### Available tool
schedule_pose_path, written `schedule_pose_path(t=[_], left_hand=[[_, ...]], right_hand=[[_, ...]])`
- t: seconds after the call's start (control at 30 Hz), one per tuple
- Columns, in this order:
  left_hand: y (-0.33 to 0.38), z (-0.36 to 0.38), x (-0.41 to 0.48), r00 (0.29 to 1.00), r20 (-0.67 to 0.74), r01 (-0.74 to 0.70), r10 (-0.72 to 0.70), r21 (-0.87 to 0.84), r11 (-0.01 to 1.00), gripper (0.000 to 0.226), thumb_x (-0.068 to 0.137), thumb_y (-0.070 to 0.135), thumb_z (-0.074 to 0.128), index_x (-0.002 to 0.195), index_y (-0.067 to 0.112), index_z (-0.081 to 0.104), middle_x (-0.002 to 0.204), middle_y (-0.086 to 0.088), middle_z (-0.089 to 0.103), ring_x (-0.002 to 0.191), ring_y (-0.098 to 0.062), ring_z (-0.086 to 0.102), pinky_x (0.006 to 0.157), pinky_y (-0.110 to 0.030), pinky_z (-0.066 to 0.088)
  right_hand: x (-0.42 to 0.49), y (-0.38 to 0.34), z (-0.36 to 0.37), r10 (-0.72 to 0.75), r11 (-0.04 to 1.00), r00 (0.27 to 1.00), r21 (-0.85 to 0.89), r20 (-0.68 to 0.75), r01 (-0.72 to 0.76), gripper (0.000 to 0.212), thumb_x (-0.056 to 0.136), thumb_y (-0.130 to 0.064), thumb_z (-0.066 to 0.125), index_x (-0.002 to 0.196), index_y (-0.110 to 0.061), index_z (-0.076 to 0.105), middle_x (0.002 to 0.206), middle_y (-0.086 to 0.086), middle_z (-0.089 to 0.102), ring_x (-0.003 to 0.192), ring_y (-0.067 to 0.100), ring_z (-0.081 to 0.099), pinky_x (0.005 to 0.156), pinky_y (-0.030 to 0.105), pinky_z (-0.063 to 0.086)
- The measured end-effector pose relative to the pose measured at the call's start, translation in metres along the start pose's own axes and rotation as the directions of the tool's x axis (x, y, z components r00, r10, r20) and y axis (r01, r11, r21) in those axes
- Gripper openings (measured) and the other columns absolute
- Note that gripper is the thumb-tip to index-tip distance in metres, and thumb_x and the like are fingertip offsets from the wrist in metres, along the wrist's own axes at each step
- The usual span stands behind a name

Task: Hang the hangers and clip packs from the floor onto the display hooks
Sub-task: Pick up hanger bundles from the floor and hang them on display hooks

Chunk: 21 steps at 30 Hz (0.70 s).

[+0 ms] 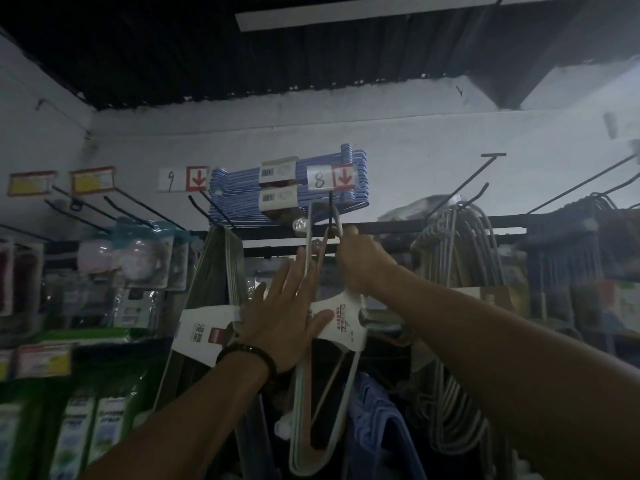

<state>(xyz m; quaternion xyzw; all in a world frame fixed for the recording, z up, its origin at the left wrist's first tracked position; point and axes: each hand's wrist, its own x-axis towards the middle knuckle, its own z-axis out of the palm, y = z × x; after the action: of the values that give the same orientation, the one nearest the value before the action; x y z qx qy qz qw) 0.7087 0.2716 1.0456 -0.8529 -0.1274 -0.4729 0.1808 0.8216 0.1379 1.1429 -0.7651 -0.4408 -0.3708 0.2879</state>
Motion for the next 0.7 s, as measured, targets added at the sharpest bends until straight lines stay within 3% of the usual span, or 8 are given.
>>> schedule_pose_path(t=[0.1,0.2,0.27,0.33,0.47,0.57,0.63,0.7], left_hand=[[0.0,0.018,0.003,0.994,0.112,0.005,-0.014,0.083,0.997,0.085,0.105,0.061,0.031,0.162,0.028,-0.023,0.169,0.005,-0.031,0.159,-0.023,-0.018,0.129,-0.058,0.005],[0.001,0.026,0.009,0.985,0.174,-0.003,-0.021,0.135,0.991,0.082,0.108,0.05,0.035,0.163,0.022,-0.019,0.17,0.001,-0.029,0.16,-0.026,-0.017,0.128,-0.057,0.007],[0.001,0.027,0.012,0.981,0.196,-0.013,-0.016,0.145,0.989,0.081,0.108,0.044,0.039,0.164,0.02,-0.014,0.171,-0.001,-0.026,0.16,-0.028,-0.015,0.129,-0.057,0.01],[0.0,0.026,0.013,0.977,0.215,-0.017,-0.009,0.119,0.993,0.085,0.106,0.045,0.043,0.165,0.021,-0.013,0.171,-0.001,-0.025,0.16,-0.028,-0.015,0.129,-0.059,0.01],[0.002,0.012,0.007,0.976,0.22,-0.016,0.007,0.041,0.999,0.09,0.1,0.054,0.051,0.166,0.024,-0.002,0.174,0.0,-0.016,0.16,-0.027,-0.011,0.129,-0.058,0.01],[0.014,-0.015,-0.015,0.971,0.237,0.03,-0.022,-0.028,0.999,0.071,0.1,0.054,0.051,0.162,0.028,0.027,0.175,-0.001,0.006,0.161,-0.028,0.001,0.13,-0.052,0.01],[0.028,-0.04,-0.042,0.97,0.237,0.065,-0.055,-0.037,0.997,0.055,0.099,0.057,0.051,0.149,0.032,0.05,0.166,-0.001,0.035,0.155,-0.027,0.027,0.125,-0.049,0.026],[0.042,-0.064,-0.076,0.972,0.221,0.089,-0.079,-0.035,0.995,0.04,0.096,0.059,0.052,0.125,0.036,0.067,0.135,0.005,0.063,0.125,-0.017,0.057,0.105,-0.04,0.049]], right_hand=[[0.002,0.012,0.007,0.094,0.994,0.973,-0.07,0.209,-0.081,0.026,0.095,-0.011,0.068,0.117,-0.004,0.056,0.087,0.004,0.057,0.07,0.021,0.061,0.07,0.04,0.062],[0.004,0.019,0.005,0.112,0.991,0.891,-0.12,0.44,-0.065,0.036,0.095,-0.006,0.07,0.129,-0.003,0.059,0.101,0.017,0.067,0.08,0.03,0.075,0.072,0.045,0.067],[0.007,0.02,0.006,0.149,0.988,0.849,-0.113,0.507,-0.106,0.037,0.096,-0.001,0.068,0.132,0.001,0.058,0.102,0.023,0.072,0.082,0.034,0.078,0.075,0.044,0.067],[0.008,0.02,0.005,0.173,0.985,0.83,-0.103,0.531,-0.14,0.028,0.098,-0.002,0.068,0.123,0.004,0.059,0.101,0.022,0.075,0.082,0.03,0.078,0.073,0.037,0.066],[-0.003,0.021,0.0,0.128,0.992,0.937,-0.04,0.325,-0.122,0.014,0.096,-0.012,0.071,0.106,-0.004,0.066,0.1,0.014,0.074,0.059,0.012,0.065,0.046,0.019,0.051],[-0.026,0.021,-0.005,0.104,0.994,0.98,-0.04,0.17,-0.099,0.025,0.093,-0.012,0.069,0.115,-0.001,0.063,0.103,0.011,0.068,0.079,0.022,0.068,0.064,0.032,0.059],[-0.05,0.017,-0.009,0.036,0.998,0.994,0.046,0.099,-0.041,0.02,0.096,-0.019,0.062,0.11,-0.007,0.059,0.101,0.009,0.064,0.082,0.026,0.065,0.067,0.035,0.055],[-0.079,0.008,-0.015,-0.078,0.989,0.996,0.127,0.047,0.071,0.014,0.098,-0.025,0.057,0.104,-0.012,0.06,0.091,0.005,0.063,0.073,0.023,0.062,0.062,0.027,0.049]])
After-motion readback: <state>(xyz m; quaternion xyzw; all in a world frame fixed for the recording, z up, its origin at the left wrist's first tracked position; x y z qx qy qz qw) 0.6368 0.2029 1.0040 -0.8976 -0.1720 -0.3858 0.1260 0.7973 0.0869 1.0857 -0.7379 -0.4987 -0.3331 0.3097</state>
